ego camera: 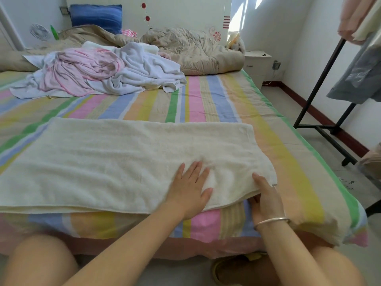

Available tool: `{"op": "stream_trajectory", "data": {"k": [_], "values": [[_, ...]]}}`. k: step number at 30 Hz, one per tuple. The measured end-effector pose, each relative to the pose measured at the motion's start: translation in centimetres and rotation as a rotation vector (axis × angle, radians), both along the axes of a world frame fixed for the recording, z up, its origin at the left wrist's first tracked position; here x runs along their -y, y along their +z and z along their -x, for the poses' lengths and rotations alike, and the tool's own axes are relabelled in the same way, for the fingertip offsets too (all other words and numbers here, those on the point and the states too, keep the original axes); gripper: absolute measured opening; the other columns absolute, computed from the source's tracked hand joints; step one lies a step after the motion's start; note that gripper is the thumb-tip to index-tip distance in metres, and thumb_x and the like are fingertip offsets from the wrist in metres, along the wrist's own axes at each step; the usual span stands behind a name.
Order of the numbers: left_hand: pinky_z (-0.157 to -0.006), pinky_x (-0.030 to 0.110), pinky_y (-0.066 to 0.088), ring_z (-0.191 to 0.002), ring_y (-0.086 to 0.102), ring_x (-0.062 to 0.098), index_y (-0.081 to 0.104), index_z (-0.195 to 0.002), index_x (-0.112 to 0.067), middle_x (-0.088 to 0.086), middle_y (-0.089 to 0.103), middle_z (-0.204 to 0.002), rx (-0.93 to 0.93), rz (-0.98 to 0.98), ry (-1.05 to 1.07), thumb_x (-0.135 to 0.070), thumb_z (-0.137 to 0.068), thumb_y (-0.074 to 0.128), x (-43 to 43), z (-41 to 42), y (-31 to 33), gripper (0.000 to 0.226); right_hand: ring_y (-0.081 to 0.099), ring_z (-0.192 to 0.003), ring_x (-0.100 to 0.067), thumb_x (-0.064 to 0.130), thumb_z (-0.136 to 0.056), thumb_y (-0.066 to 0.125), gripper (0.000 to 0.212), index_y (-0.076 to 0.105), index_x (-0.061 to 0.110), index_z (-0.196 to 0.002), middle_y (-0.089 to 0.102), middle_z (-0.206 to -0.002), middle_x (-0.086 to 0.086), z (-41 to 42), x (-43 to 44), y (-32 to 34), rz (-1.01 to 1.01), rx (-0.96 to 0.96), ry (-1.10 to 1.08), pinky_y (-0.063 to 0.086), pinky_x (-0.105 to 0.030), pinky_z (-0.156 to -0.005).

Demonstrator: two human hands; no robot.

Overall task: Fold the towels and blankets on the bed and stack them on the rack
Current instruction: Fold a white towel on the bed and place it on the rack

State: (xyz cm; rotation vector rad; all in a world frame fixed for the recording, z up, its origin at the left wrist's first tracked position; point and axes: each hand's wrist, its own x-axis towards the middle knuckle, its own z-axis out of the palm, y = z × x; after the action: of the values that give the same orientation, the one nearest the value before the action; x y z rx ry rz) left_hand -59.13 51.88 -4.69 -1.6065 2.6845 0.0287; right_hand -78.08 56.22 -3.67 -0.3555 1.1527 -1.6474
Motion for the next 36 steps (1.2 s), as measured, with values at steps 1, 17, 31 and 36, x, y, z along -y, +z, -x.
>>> {"op": "stream_trajectory", "data": {"k": [1, 17, 31, 36], "values": [[-0.120, 0.044, -0.008, -0.149, -0.013, 0.012, 0.001, -0.157, -0.023, 0.000, -0.008, -0.164, -0.027, -0.050, 0.005, -0.059, -0.086, -0.008, 0.3, 0.0, 0.0, 0.080, 0.065, -0.107, -0.024, 0.011, -0.087, 0.066, 0.039, 0.061, 0.011, -0.126, 0.067, -0.119, -0.007, -0.9, 0.0, -0.1, 0.044, -0.050, -0.016, 0.052, -0.040, -0.090], [-0.079, 0.040, 0.056, -0.094, 0.067, 0.030, 0.056, -0.131, -0.002, 0.017, 0.069, -0.108, -1.839, -0.929, 0.756, -0.032, -0.103, 0.036, 7.8, -16.4, 5.7, 0.046, 0.060, -0.098, -0.027, 0.015, -0.074, 0.061, 0.038, 0.066, 0.017, -0.112, 0.069, -0.105, -0.005, -17.3, 2.7, 5.3, 0.655, -1.593, 0.446, 0.045, -0.030, -0.088], [-0.092, 0.040, 0.054, -0.101, 0.070, 0.028, 0.066, -0.118, -0.009, 0.011, 0.072, -0.111, -1.504, -0.862, 0.686, -0.042, -0.085, 0.071, 10.7, -16.4, 6.5, 0.047, 0.051, -0.128, -0.019, 0.036, -0.081, 0.045, 0.044, 0.058, 0.041, -0.122, 0.060, -0.132, 0.012, -19.0, 3.3, 3.1, 0.523, -1.628, 0.647, 0.045, -0.037, -0.101], [-0.062, 0.025, 0.056, -0.082, 0.068, 0.016, 0.060, -0.115, -0.013, 0.002, 0.070, -0.099, -1.376, -0.598, 0.614, -0.017, -0.091, 0.068, 11.7, -15.8, 7.5, 0.027, 0.040, -0.135, -0.005, 0.037, -0.084, 0.037, 0.049, 0.052, 0.043, -0.131, 0.055, -0.136, 0.018, -19.4, 4.2, 3.7, 0.533, -1.456, 0.723, 0.039, -0.031, -0.108]]}}
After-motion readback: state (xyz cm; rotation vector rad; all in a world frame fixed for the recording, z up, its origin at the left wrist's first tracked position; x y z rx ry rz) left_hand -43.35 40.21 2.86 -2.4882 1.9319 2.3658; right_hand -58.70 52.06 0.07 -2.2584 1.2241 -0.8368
